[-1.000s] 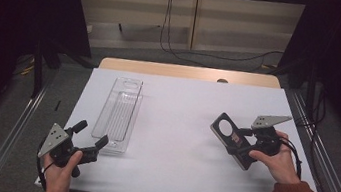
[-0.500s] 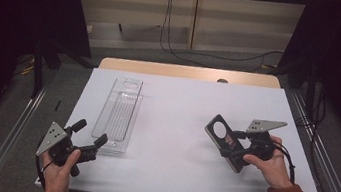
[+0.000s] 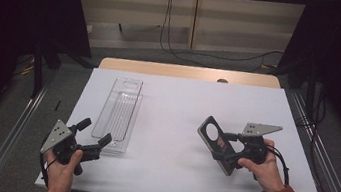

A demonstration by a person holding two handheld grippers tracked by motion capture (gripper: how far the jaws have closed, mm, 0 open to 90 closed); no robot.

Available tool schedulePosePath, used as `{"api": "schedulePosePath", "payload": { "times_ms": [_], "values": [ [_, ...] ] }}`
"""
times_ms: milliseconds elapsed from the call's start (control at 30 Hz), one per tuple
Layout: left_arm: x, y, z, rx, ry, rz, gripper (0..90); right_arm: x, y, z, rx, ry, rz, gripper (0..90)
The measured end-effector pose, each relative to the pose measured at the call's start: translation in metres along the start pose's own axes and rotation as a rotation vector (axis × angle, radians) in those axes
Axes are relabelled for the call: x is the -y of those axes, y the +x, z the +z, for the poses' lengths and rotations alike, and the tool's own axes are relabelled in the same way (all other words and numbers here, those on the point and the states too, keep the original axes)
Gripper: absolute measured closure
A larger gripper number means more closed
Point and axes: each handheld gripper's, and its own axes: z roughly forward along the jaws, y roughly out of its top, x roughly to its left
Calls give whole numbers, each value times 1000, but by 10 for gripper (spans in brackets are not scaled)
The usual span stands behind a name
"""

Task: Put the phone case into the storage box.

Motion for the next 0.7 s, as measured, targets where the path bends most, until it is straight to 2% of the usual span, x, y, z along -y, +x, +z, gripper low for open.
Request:
{"api": "schedulePosePath", "payload": {
  "times_ms": [33, 167, 267, 433, 533, 567, 667, 700],
  "values": [
    [-1, -1, 1, 13, 7, -1, 38, 0, 1, 1, -11, 1, -1, 122],
    [-2, -5, 5, 47, 16, 17, 38, 0, 5, 5, -7, -5, -15, 121],
    [-3, -9, 9, 58, 15, 13, 38, -1, 8, 6, -16, -24, -19, 121],
    [-4, -14, 13, 104, 21, 17, 41, -3, 13, 7, -27, -61, -32, 121],
    [-6, -16, 15, 131, 21, 34, 53, -4, 16, 9, -34, -69, -38, 121],
    [-6, -17, 17, 134, 16, 21, 54, -4, 17, 9, -37, -69, -40, 121],
    [-7, -20, 20, 159, 16, 26, 59, -5, 19, 10, -44, -78, -42, 121],
    [-7, -20, 21, 167, 27, 40, 59, -5, 20, 11, -45, -86, -42, 121]
  ]
}}
